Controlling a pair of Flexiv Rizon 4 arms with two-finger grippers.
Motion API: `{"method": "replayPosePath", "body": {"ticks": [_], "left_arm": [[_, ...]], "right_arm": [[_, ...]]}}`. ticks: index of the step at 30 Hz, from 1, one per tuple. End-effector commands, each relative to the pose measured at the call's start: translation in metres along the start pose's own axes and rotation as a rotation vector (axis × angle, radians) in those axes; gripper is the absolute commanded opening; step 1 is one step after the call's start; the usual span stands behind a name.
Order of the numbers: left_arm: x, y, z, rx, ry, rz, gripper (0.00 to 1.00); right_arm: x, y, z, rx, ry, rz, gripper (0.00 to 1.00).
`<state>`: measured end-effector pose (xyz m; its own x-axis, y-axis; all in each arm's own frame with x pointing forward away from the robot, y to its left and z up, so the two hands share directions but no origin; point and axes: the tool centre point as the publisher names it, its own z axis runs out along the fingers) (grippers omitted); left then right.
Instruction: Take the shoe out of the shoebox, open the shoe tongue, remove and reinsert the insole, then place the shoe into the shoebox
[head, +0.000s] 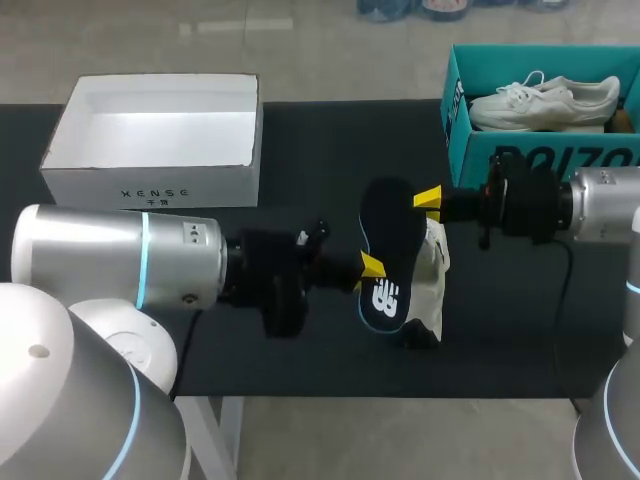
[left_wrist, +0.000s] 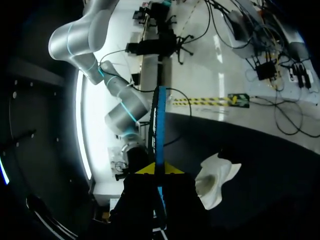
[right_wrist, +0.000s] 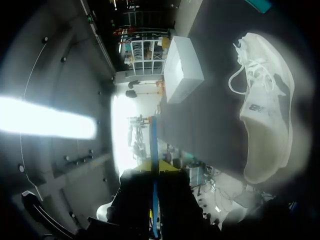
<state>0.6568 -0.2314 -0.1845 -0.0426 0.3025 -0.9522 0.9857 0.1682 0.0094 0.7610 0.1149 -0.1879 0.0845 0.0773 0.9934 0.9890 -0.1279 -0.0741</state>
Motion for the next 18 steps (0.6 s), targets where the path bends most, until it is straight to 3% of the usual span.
{"method": "replayPosePath", "body": {"ticks": [1,9,10,11,18], "left_arm": [[0.0022,-0.0019,0.0023,0.004,-0.012,-0.004,0.0],[0.0053,-0.0017,0.0009,0.014,-0.028,-0.044,0.0],[0.0056,-0.001,0.0006,0.022,-0.036,-0.054,0.32],[0.0057,-0.0008,0.0004,0.009,-0.033,-0.053,1.0],[0.0077,-0.0026,-0.0058,0.018,-0.03,-0.068,1.0]], "right_arm": [[-0.0007,-0.0007,0.001,-0.003,0.0,0.0,0.0],[-0.0007,-0.0007,0.001,-0.003,0.0,0.0,0.0],[-0.0007,-0.0007,0.001,-0.003,0.0,0.0,0.0],[-0.0007,-0.0007,0.001,-0.003,0.0,0.0,0.0],[-0.0007,-0.0007,0.001,-0.003,0.0,0.0,0.0]]}}
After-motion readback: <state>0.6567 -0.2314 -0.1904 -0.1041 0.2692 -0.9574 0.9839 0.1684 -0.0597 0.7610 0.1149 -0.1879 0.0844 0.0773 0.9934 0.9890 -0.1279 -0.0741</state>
